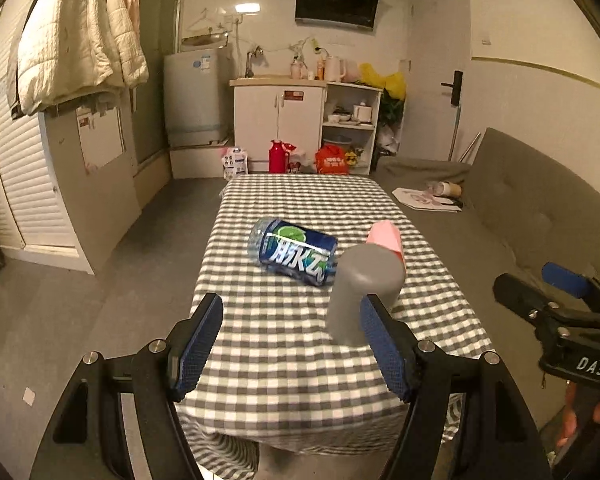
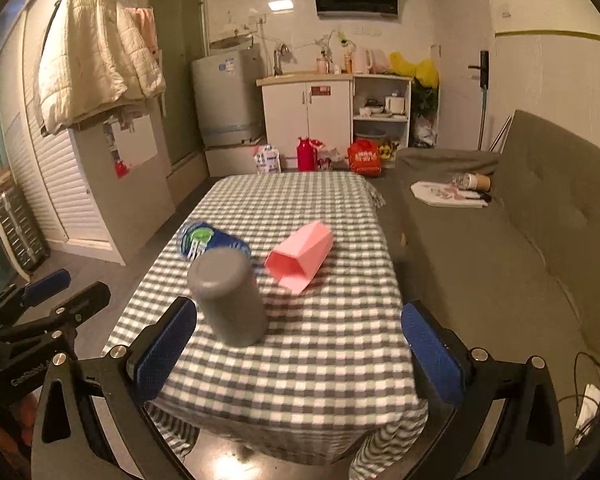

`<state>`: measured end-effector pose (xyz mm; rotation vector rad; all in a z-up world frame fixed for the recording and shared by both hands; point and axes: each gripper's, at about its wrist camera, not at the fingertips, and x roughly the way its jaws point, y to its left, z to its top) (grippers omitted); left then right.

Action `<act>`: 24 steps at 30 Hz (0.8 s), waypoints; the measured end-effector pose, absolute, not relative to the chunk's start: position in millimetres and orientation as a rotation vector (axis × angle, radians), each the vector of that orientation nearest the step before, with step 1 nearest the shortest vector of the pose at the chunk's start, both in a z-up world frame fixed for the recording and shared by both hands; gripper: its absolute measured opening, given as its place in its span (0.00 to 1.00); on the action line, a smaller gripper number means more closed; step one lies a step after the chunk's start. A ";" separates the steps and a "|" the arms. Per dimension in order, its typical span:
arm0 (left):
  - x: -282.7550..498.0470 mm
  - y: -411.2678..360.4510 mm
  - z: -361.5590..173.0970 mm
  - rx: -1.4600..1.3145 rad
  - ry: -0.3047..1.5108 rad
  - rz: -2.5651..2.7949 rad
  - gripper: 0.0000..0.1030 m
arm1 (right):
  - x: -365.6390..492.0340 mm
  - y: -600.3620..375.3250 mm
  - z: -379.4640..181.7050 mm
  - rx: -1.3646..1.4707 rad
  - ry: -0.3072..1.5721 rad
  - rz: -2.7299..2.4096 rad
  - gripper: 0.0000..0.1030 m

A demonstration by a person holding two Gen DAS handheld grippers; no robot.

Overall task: Flip cup upside down
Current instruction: 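Open the right gripper and hold it beside the standing grey cup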

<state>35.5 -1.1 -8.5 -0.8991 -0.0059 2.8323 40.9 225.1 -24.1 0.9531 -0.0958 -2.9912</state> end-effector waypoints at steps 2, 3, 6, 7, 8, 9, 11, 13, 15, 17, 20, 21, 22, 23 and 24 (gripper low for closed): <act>36.5 -0.1 -13.7 -0.913 -0.019 2.817 0.72 | 40.8 222.7 -29.3 0.976 -0.106 -2.981 1.00; 35.9 0.1 -16.1 -0.916 -0.024 2.815 0.72 | 40.5 221.5 -31.8 0.982 -0.097 -2.980 1.00; 33.9 0.1 -23.1 -0.931 -0.046 2.822 0.72 | 37.2 218.8 -39.0 1.009 -0.053 -2.994 1.00; 32.3 -0.5 -25.3 -0.942 -0.056 2.822 0.72 | 35.9 219.7 -42.4 1.023 -0.059 -2.993 1.00; 31.5 -1.0 -26.9 -0.944 -0.063 2.823 0.72 | 35.5 220.9 -43.8 1.032 -0.067 -2.990 1.00; 31.1 -1.6 -28.5 -0.946 -0.071 2.825 0.72 | 34.4 222.4 -46.4 1.045 -0.079 -2.987 1.00; 30.1 -3.0 -31.2 -0.955 -0.074 2.821 0.72 | 31.9 225.4 -50.7 1.066 -0.097 -2.989 1.00; 28.6 -0.6 -32.9 -0.971 -0.061 2.822 0.77 | 30.0 226.8 -52.3 1.072 -0.113 -2.993 1.00; 28.5 2.2 -32.7 -0.985 -0.054 2.809 0.87 | 28.2 227.8 -52.7 1.070 -0.125 -2.994 1.00; 28.9 5.2 -29.1 -0.979 -0.025 2.818 0.93 | 26.1 227.8 -53.3 1.069 -0.119 -3.005 1.00; 28.8 6.7 -26.3 -0.970 0.016 2.852 0.98 | 23.5 229.0 -53.5 1.076 -0.115 -3.024 1.00; 27.4 5.8 -26.1 -0.975 0.011 2.854 0.98 | 23.2 230.6 -52.8 1.075 -0.126 -3.029 1.00; 25.7 4.7 -26.3 -0.982 0.003 2.852 0.98 | 23.0 232.0 -52.2 1.074 -0.138 -3.033 1.00; 24.3 3.4 -26.7 -0.990 -0.006 2.854 0.98 | 22.2 234.2 -51.2 1.071 -0.156 -3.035 1.00; 22.8 1.1 -26.8 -0.996 -0.014 2.867 0.98 | 21.3 234.8 -50.4 1.067 -0.166 -3.037 1.00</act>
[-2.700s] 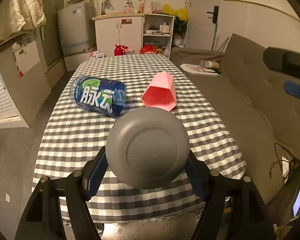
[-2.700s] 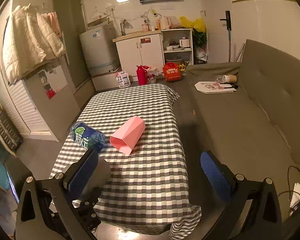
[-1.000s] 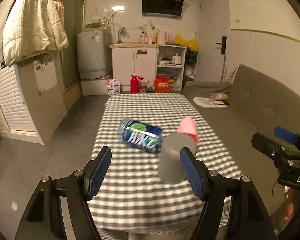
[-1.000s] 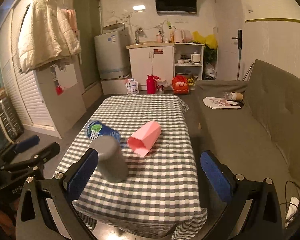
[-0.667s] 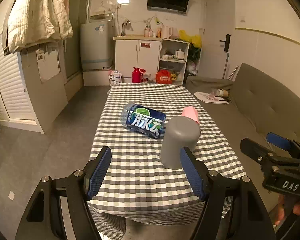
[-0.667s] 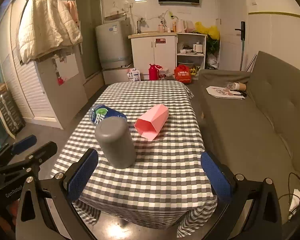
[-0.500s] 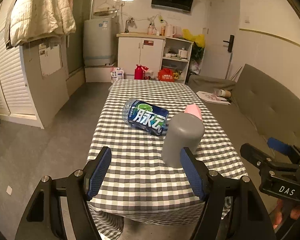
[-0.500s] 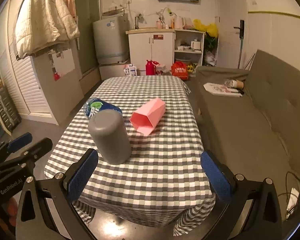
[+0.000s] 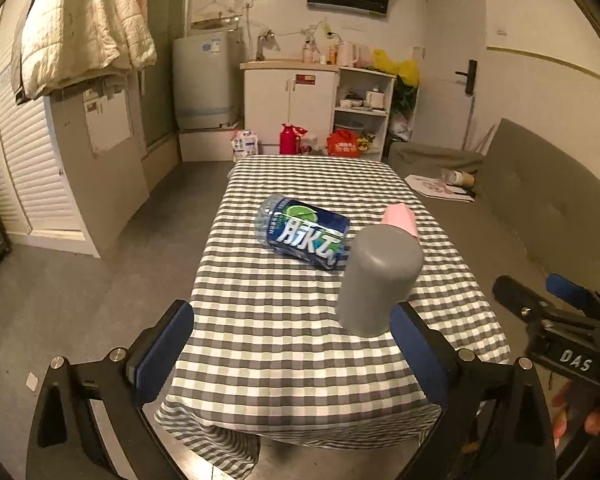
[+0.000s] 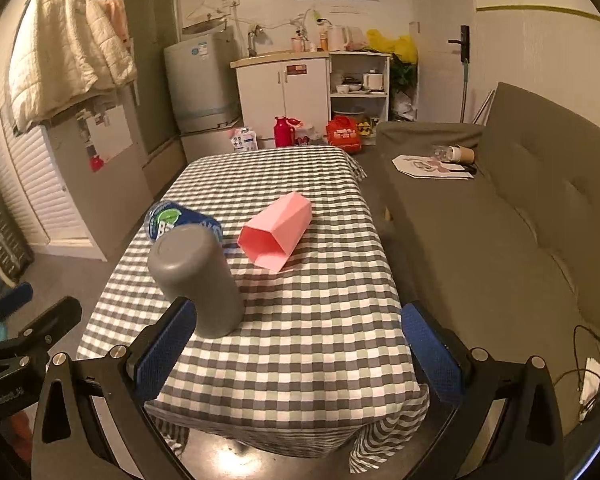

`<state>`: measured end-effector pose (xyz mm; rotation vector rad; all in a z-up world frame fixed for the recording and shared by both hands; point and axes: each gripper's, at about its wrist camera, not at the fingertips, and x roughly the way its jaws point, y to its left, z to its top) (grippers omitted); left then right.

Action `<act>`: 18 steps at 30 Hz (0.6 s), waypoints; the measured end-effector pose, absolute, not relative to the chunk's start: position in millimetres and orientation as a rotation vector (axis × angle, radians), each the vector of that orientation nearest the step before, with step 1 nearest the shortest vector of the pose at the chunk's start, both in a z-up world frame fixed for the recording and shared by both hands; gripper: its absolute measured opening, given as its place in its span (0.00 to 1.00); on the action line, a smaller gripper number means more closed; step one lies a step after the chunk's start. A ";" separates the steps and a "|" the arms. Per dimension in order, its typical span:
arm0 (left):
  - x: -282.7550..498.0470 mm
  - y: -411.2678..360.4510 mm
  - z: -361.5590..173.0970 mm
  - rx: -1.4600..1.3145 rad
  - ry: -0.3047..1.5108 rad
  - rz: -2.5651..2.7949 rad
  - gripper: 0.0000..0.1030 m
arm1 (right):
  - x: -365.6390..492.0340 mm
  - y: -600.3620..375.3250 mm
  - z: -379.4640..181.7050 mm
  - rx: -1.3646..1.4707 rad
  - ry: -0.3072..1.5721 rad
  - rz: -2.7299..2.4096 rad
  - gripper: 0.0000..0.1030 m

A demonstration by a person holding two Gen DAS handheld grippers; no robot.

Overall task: Flip cup upside down
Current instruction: 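Open the right gripper and hold it beside the standing grey cup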

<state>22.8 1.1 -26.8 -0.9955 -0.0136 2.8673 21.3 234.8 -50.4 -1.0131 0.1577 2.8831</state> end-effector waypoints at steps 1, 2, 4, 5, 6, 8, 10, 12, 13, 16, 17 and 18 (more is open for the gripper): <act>21.3 -1.8 -26.7 -0.997 -0.020 2.877 0.98 | 20.6 236.2 -49.4 -1.006 0.168 2.885 1.00; 20.7 -4.2 -26.5 -0.994 -0.029 2.886 0.98 | 20.3 236.8 -48.9 -1.001 0.171 2.887 1.00; 19.9 -7.5 -25.4 -0.977 -0.043 2.902 0.98 | 19.4 237.0 -47.8 -0.990 0.169 2.892 1.00; 19.7 -8.2 -24.8 -0.970 -0.037 2.911 0.98 | 18.7 236.4 -47.4 -0.989 0.167 2.894 1.00; 20.2 -8.0 -24.2 -0.957 -0.017 2.926 0.98 | 18.2 235.3 -46.8 -0.981 0.164 2.897 1.00; 20.7 -7.4 -23.2 -0.938 0.020 2.940 0.98 | 18.8 232.2 -45.4 -0.946 0.138 2.903 1.00; 21.3 -7.8 -23.1 -0.930 0.040 2.946 0.98 | 17.3 228.0 -45.2 -0.941 0.101 2.908 1.00; 20.5 -9.6 -22.8 -0.931 0.023 2.944 0.98 | 17.4 225.7 -44.8 -0.929 0.092 2.915 1.00; 19.8 -11.5 -22.2 -0.932 0.013 2.941 0.98 | 17.3 224.3 -45.0 -0.931 0.085 2.919 1.00; 19.1 -13.9 -21.8 -0.933 -0.007 2.939 0.98 | 17.5 220.2 -45.3 -0.937 0.061 2.929 1.00; 18.7 -14.2 -21.3 -0.935 -0.011 2.936 0.98 | 17.6 219.0 -45.2 -0.937 0.056 2.932 1.00; 18.5 -14.0 -21.2 -0.938 -0.016 2.931 0.98 | 17.8 218.3 -45.4 -0.936 0.051 2.933 1.00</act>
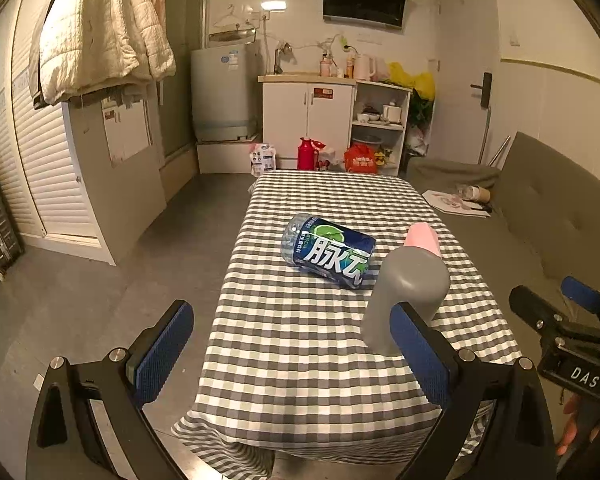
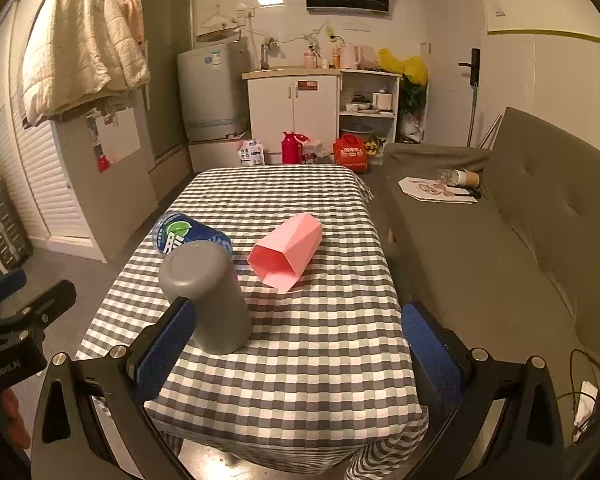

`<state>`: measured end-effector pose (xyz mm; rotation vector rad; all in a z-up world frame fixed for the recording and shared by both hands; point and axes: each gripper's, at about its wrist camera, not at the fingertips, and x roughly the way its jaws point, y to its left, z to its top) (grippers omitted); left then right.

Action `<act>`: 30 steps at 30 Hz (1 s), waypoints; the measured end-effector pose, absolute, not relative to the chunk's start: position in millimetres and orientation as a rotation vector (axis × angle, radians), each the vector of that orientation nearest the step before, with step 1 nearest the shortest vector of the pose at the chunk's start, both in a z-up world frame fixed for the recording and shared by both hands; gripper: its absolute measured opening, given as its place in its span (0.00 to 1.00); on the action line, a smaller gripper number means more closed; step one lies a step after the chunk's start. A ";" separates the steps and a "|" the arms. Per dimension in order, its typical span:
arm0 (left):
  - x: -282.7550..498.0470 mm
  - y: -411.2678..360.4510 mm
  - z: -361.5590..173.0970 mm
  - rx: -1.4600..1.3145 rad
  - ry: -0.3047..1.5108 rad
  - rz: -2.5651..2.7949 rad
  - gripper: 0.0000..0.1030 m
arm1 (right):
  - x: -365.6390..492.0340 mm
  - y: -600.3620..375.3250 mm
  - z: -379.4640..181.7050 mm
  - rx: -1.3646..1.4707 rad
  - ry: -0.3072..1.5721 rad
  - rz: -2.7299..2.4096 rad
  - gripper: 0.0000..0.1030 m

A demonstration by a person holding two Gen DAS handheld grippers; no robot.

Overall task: Flip cup upside down
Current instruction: 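Open the right gripper and hold it beside the standing grey cup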

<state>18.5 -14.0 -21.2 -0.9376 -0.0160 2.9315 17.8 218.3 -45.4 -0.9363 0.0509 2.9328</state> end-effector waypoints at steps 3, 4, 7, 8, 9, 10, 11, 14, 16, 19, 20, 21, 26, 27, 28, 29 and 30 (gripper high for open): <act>19.5 -13.5 -20.5 -0.933 -0.017 2.929 0.98 | 17.9 217.3 -45.4 -0.936 0.056 2.932 1.00; 19.6 -13.3 -20.5 -0.932 -0.015 2.929 0.98 | 17.7 217.7 -45.0 -0.938 0.060 2.931 1.00; 19.9 -13.6 -20.3 -0.933 -0.023 2.931 0.98 | 17.8 217.6 -44.8 -0.939 0.084 2.930 1.00; 20.1 -14.4 -20.4 -0.932 -0.029 2.935 0.98 | 17.8 217.9 -44.7 -0.939 0.084 2.929 1.00; 20.0 -15.7 -20.3 -0.934 -0.039 2.935 0.98 | 17.9 218.1 -44.6 -0.938 0.081 2.928 1.00; 19.8 -17.2 -20.1 -0.936 -0.051 2.934 0.98 | 18.4 218.0 -44.3 -0.934 0.078 2.927 1.00; 19.7 -17.7 -20.3 -0.935 -0.057 2.934 0.98 | 18.6 217.4 -44.1 -0.932 0.076 2.928 1.00; 20.6 -17.8 -20.0 -0.926 -0.055 2.939 0.98 | 19.1 218.3 -44.1 -0.930 0.074 2.929 1.00; 21.0 -17.7 -20.1 -0.924 -0.055 2.932 0.98 | 19.0 218.0 -44.0 -0.933 0.071 2.929 1.00; 22.5 -15.8 -19.5 -0.912 -0.047 2.934 0.98 | 19.3 218.1 -44.3 -0.934 0.071 2.928 1.00; 22.6 -15.7 -19.4 -0.911 -0.045 2.937 0.98 | 19.5 218.2 -44.2 -0.933 0.071 2.928 1.00; 22.5 -15.9 -19.4 -0.911 -0.047 2.937 0.98 | 19.3 218.2 -44.2 -0.932 0.070 2.929 1.00; 22.7 -15.9 -19.2 -0.912 -0.054 2.946 0.98 | 19.2 218.3 -44.2 -0.936 0.068 2.928 1.00; 22.9 -15.8 -18.9 -0.908 -0.056 2.947 0.98 | 19.4 218.3 -44.5 -0.938 0.068 2.929 1.00; 22.7 -15.6 -18.6 -0.907 -0.055 2.949 0.98 | 19.6 218.3 -44.4 -0.938 0.067 2.929 1.00; 22.5 -15.9 -18.4 -0.905 -0.054 2.952 0.98 | 19.6 218.2 -44.4 -0.938 0.062 2.928 1.00; 22.6 -15.9 -18.1 -0.902 -0.053 2.955 0.98 | 19.4 217.9 -44.6 -0.942 0.057 2.928 1.00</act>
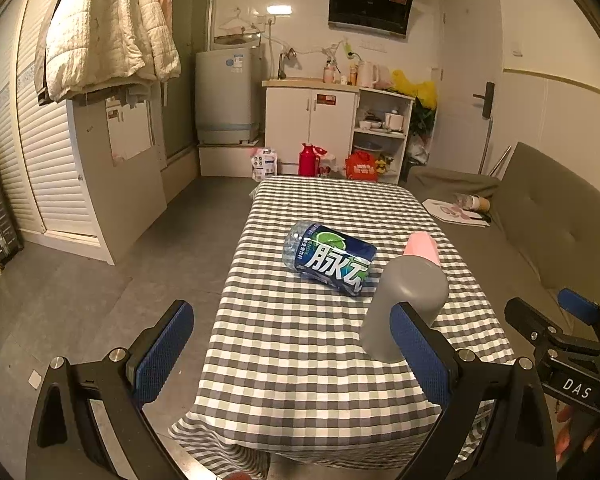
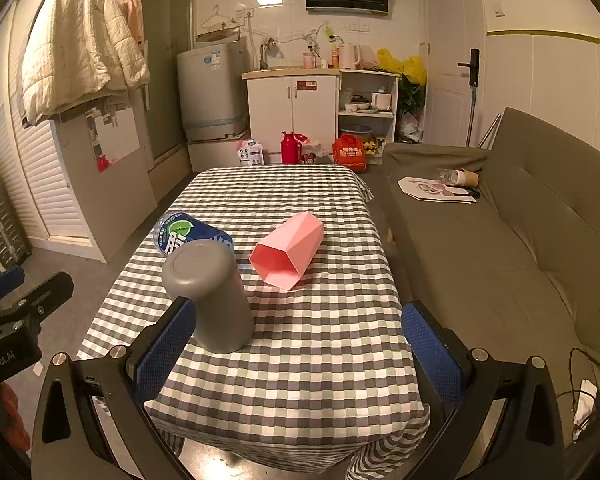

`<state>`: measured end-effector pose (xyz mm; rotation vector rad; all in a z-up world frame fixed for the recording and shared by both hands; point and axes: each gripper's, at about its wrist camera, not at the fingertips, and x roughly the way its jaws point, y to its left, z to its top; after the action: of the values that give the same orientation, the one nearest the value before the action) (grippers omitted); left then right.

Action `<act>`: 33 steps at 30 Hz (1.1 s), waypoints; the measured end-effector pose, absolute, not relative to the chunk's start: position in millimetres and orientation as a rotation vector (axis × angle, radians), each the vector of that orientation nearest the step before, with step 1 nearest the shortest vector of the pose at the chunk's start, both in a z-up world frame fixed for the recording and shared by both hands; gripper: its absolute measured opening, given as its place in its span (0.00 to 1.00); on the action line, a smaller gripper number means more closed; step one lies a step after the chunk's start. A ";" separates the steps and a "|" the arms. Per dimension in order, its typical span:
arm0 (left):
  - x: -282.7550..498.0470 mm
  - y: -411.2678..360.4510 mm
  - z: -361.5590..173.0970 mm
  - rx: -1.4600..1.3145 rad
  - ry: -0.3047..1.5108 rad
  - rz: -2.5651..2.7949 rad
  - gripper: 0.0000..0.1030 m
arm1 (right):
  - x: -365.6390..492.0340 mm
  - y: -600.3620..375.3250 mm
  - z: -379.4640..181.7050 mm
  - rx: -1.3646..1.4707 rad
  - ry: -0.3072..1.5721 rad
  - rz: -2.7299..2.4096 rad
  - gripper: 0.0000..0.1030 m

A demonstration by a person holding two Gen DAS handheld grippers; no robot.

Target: Flip cup upside down

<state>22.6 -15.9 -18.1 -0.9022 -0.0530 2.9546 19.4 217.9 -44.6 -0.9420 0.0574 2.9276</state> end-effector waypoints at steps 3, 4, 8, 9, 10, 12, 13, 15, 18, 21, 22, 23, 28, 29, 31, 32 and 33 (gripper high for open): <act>22.6 -16.1 -17.7 -0.900 -0.057 2.959 0.98 | 19.6 218.3 -44.4 -0.942 0.053 2.929 1.00; 23.2 -16.3 -17.8 -0.900 -0.057 2.958 0.98 | 19.9 217.8 -44.6 -0.942 0.052 2.930 1.00; 22.6 -17.1 -18.0 -0.909 -0.067 2.953 0.98 | 19.5 217.9 -44.4 -0.943 0.049 2.930 1.00; 23.0 -17.5 -18.0 -0.908 -0.068 2.953 0.98 | 19.5 218.2 -44.4 -0.945 0.049 2.929 1.00; 23.3 -17.6 -17.6 -0.905 -0.072 2.952 0.98 | 19.9 217.0 -44.7 -0.944 0.048 2.930 1.00; 22.5 -18.0 -17.6 -0.902 -0.072 2.952 0.98 | 20.0 216.3 -44.4 -0.944 0.046 2.931 1.00; 22.2 -17.9 -17.8 -0.903 -0.070 2.951 0.98 | 20.1 216.0 -44.3 -0.943 0.043 2.931 1.00; 22.9 -17.8 -17.8 -0.904 -0.071 2.950 0.98 | 20.1 216.1 -44.5 -0.943 0.040 2.932 1.00; 23.3 -16.7 -17.7 -0.902 -0.062 2.950 0.98 | 19.6 216.0 -44.8 -0.943 0.038 2.931 1.00; 23.0 -16.4 -17.6 -0.902 -0.059 2.949 0.98 | 19.9 215.4 -45.3 -0.944 0.041 2.932 1.00; 22.8 -16.0 -17.7 -0.902 -0.059 2.949 0.98 | 19.8 215.4 -45.3 -0.945 0.040 2.931 1.00; 23.1 -16.2 -17.8 -0.902 -0.059 2.950 0.98 | 19.8 215.4 -45.4 -0.946 0.039 2.931 1.00; 23.1 -16.6 -18.0 -0.902 -0.058 2.951 0.98 | 19.3 215.5 -46.8 -0.951 0.034 2.930 1.00; 23.3 -16.5 -18.1 -0.902 -0.057 2.952 0.98 | 19.3 215.0 -47.3 -0.951 0.031 2.929 1.00; 23.4 -16.3 -18.3 -0.902 -0.054 2.954 0.98 | 18.8 214.8 -47.4 -0.954 0.028 2.927 1.00; 23.6 -17.0 -18.5 -0.902 -0.055 2.953 0.98 | 18.6 214.9 -47.8 -0.956 0.027 2.925 1.00; 23.8 -17.2 -18.6 -0.903 -0.054 2.954 0.98 | 18.2 214.9 -48.0 -0.957 0.026 2.925 1.00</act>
<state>23.8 -17.2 -18.6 -0.9026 -0.0545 2.9538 18.2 214.9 -48.0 -0.9569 0.0263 2.9248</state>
